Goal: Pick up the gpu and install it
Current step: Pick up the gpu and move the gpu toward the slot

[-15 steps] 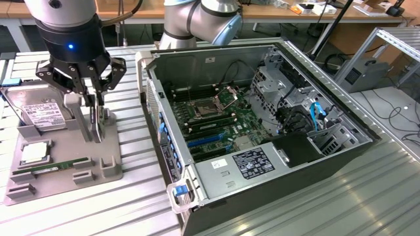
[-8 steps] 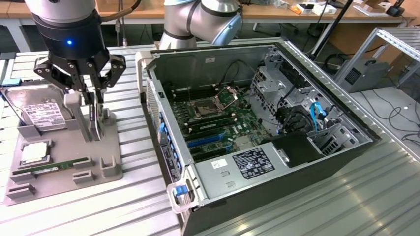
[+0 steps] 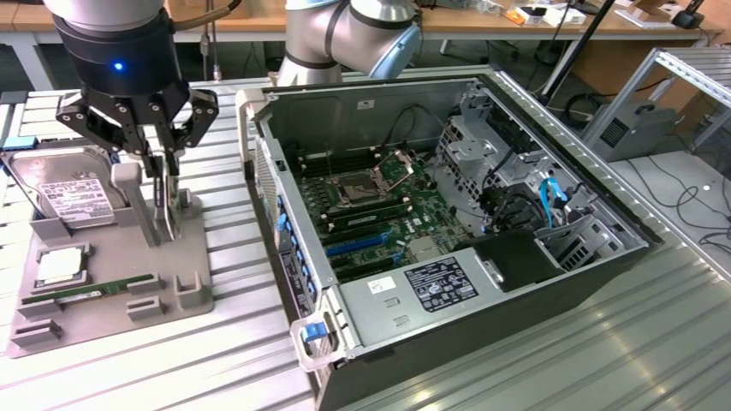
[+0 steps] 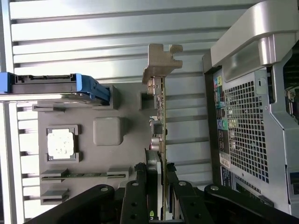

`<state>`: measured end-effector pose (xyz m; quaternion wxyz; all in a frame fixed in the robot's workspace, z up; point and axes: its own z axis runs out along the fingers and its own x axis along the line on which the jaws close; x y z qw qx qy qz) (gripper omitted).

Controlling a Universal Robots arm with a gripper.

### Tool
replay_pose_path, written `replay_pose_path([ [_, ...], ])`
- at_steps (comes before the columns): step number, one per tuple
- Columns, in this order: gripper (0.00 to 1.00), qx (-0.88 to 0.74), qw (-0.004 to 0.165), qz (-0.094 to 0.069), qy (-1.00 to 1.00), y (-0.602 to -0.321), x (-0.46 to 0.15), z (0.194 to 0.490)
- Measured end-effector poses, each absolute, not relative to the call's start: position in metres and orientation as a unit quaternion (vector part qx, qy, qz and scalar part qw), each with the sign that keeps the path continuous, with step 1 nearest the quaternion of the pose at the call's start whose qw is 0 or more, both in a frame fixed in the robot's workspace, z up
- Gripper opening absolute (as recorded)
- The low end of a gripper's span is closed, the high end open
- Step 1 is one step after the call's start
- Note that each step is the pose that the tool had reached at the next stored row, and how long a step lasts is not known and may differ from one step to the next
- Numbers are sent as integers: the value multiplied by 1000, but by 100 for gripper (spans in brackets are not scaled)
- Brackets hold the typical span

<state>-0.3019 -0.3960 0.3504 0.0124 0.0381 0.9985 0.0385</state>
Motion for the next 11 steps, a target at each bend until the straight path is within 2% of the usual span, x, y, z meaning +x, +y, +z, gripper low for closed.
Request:
replay_pose_path([
  [11, 27, 38, 12, 40, 998, -396, -302, 358],
])
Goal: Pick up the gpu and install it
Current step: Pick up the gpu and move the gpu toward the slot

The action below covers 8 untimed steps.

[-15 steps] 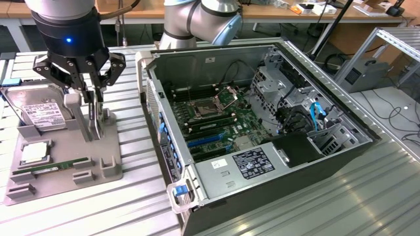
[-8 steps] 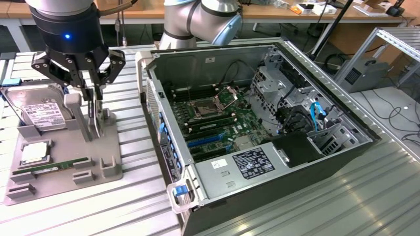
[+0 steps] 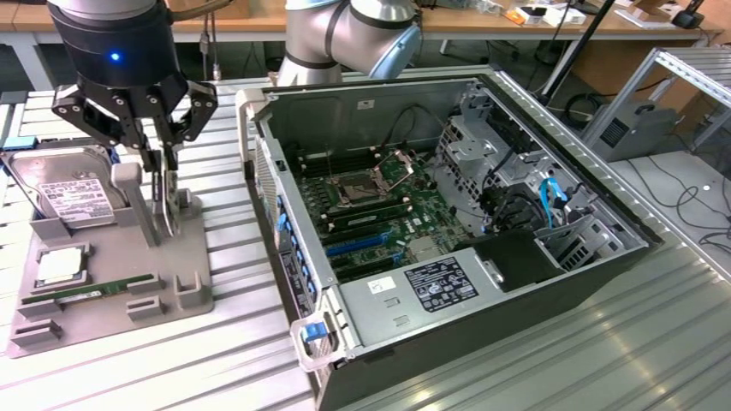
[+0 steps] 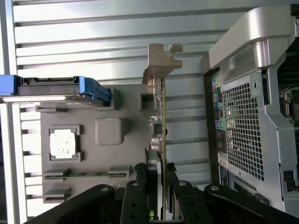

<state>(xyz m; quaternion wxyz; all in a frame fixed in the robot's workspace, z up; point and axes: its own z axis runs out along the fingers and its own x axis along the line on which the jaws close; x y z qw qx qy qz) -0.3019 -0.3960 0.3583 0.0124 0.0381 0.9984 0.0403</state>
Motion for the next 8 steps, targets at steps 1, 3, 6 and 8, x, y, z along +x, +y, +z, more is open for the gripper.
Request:
replay_pose_path([
  [1, 27, 38, 12, 41, 998, -396, -302, 359],
  [3, 27, 38, 12, 42, 998, -396, -302, 360],
  [6, 27, 38, 12, 43, 998, -396, -302, 363],
  [8, 27, 38, 12, 44, 998, -396, -302, 364],
])
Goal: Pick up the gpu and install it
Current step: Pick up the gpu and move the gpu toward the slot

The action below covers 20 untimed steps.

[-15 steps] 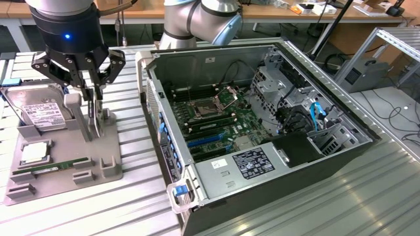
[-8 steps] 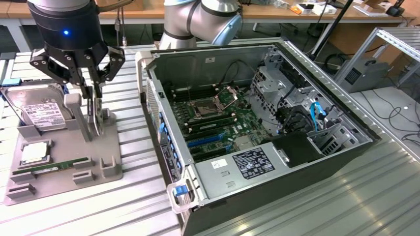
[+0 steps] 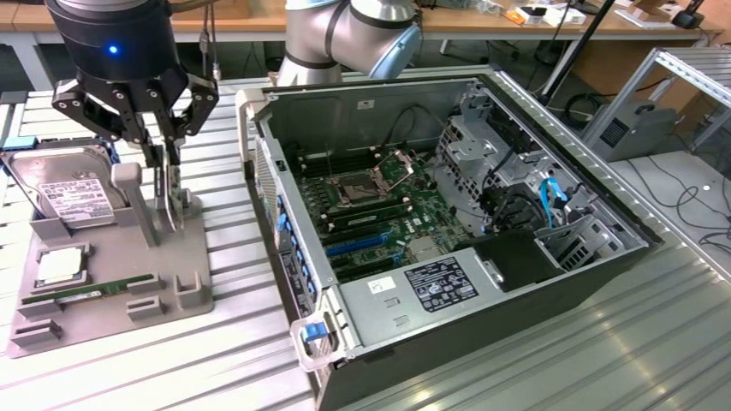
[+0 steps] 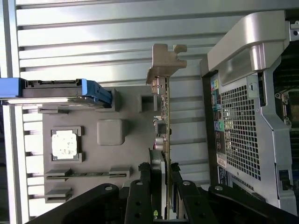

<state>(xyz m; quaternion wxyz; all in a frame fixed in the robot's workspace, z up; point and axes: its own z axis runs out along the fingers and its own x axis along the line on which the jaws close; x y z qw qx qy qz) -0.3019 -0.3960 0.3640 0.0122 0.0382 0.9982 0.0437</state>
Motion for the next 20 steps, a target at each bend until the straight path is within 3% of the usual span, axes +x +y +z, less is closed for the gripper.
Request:
replay_pose_path([
  [20, 27, 38, 12, 47, 998, -396, -302, 382],
])
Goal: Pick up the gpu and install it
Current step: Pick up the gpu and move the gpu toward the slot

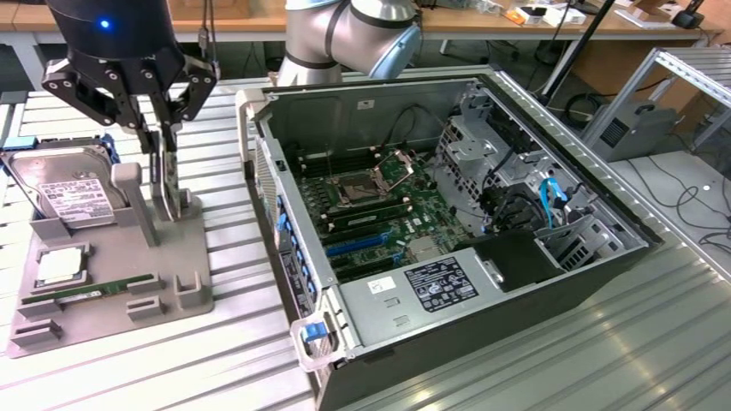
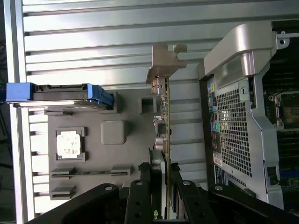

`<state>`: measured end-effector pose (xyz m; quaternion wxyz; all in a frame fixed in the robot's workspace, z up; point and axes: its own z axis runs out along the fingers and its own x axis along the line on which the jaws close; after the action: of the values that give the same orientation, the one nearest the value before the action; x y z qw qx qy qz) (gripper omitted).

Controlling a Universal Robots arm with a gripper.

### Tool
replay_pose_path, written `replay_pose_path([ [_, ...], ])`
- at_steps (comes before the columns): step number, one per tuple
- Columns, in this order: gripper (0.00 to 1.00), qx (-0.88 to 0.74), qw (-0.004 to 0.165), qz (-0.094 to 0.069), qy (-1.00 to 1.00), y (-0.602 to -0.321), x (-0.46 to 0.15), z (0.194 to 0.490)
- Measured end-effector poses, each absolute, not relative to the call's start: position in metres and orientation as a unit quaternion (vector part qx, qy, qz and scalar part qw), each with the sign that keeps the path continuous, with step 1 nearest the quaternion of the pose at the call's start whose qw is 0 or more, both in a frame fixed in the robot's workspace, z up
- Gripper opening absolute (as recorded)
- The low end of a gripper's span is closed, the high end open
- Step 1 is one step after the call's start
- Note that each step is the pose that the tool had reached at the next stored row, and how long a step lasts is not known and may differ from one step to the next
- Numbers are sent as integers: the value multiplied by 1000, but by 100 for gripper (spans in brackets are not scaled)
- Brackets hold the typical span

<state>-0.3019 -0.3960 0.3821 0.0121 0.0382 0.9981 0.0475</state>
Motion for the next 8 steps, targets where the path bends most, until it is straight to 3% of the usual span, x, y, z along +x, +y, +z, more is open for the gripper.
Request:
replay_pose_path([
  [8, 27, 38, 12, 49, 998, -396, -302, 390],
])
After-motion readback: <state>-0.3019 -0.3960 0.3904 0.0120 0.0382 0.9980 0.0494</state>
